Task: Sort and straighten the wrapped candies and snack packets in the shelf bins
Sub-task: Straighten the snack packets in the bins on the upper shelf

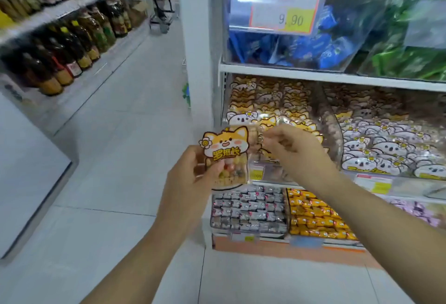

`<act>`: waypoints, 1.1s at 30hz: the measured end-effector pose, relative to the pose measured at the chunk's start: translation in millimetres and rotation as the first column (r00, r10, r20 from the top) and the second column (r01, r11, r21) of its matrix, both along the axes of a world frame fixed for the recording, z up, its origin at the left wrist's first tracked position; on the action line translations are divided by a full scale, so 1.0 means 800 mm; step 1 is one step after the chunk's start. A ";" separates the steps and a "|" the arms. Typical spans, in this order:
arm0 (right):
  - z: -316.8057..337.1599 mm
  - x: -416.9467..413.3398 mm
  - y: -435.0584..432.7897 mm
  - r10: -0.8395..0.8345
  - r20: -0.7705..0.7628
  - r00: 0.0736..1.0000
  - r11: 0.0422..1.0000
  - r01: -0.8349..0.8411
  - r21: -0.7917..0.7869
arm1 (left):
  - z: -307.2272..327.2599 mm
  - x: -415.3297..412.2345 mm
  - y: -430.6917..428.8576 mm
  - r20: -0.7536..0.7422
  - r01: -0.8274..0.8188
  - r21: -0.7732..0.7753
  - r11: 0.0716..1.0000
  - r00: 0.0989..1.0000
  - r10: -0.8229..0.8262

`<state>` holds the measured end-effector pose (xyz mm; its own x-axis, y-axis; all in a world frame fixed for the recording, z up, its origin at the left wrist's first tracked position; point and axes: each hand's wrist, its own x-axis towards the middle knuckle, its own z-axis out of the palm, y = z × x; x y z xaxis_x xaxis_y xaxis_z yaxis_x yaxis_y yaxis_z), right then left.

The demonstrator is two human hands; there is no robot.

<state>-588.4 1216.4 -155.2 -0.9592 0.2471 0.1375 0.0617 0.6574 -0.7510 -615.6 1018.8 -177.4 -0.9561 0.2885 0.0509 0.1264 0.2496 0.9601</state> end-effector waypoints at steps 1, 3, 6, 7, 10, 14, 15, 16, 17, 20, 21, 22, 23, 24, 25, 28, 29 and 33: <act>-0.003 -0.010 -0.003 -0.029 0.020 0.999 0.998 0.028 0.051 | 0.000 -0.003 -0.008 0.000 -0.009 -0.008 1.000 1.000 0.009; -0.006 -0.028 -0.008 -0.088 0.053 0.995 0.988 0.080 0.132 | -0.002 -0.008 -0.022 0.001 -0.020 -0.015 1.000 1.000 0.020; -0.004 -0.051 -0.013 -0.153 0.085 0.985 0.974 0.135 0.183 | -0.006 -0.012 -0.033 0.028 -0.012 -0.012 1.000 1.000 0.012; -0.003 -0.059 -0.014 -0.169 0.091 0.981 0.966 0.147 0.212 | -0.007 -0.013 -0.034 0.037 -0.005 -0.012 1.000 0.999 0.005; -0.015 -0.089 -0.009 -0.193 0.120 0.974 0.939 0.148 0.310 | -0.010 -0.015 -0.035 0.065 0.016 0.002 1.000 0.998 -0.016; -0.039 -0.120 -0.003 -0.218 0.166 0.962 0.905 0.135 0.404 | -0.015 -0.019 -0.034 0.055 0.023 -0.008 1.000 0.998 -0.023; -0.041 -0.124 -0.001 -0.228 0.163 0.960 0.895 0.141 0.424 | -0.016 -0.020 -0.033 0.053 0.023 -0.014 1.000 0.998 -0.022; -0.044 -0.128 0.003 -0.237 0.156 0.959 0.890 0.149 0.431 | -0.017 -0.021 -0.031 0.055 0.023 -0.018 1.000 0.998 -0.022; -0.044 -0.130 0.006 -0.246 0.153 0.957 0.892 0.161 0.424 | -0.020 -0.022 -0.029 0.054 0.020 -0.023 1.000 0.998 -0.019; -0.043 -0.136 0.016 -0.242 0.199 0.949 0.928 0.167 0.333 | -0.026 -0.024 -0.022 0.060 -0.017 -0.043 0.999 0.998 0.019; -0.043 -0.137 0.020 -0.226 0.213 0.950 0.944 0.160 0.288 | -0.028 -0.025 -0.019 0.063 -0.034 -0.045 0.998 0.997 0.036; -0.042 -0.137 0.023 -0.213 0.207 0.955 0.960 0.165 0.227 | -0.030 -0.025 -0.016 0.063 -0.047 -0.043 0.998 0.997 0.050; -0.042 -0.139 0.026 -0.211 0.180 0.961 0.972 0.187 0.145 | -0.031 -0.026 -0.012 0.061 -0.059 -0.039 0.998 0.996 0.061; -0.041 -0.140 0.028 -0.223 0.138 0.965 0.975 0.220 0.033 | -0.032 -0.026 -0.008 0.062 -0.071 -0.033 0.997 0.995 0.072; -0.038 -0.140 0.028 -0.245 0.099 0.964 0.963 0.254 -0.091 | -0.032 -0.027 -0.004 0.064 -0.084 -0.025 0.996 0.994 0.086; -0.019 -0.140 0.026 -0.316 -0.072 0.946 0.920 0.287 -0.267 | -0.033 -0.027 0.007 0.055 -0.127 0.002 0.992 0.990 0.127; -0.013 -0.136 0.026 -0.317 -0.142 0.938 0.928 0.276 -0.251 | -0.033 -0.026 0.010 0.049 -0.140 0.011 0.990 0.989 0.140; 0.003 -0.093 0.031 -0.281 -0.339 0.898 0.957 0.234 -0.171 | -0.024 -0.021 0.021 0.037 -0.159 0.033 0.987 0.987 0.158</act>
<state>-662.7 1241.4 -153.2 -0.7523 0.5159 0.4098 -0.0702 0.5557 -0.8284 -632.6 1035.9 -196.8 -0.9910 0.1318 0.0249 0.0550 0.2296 0.9717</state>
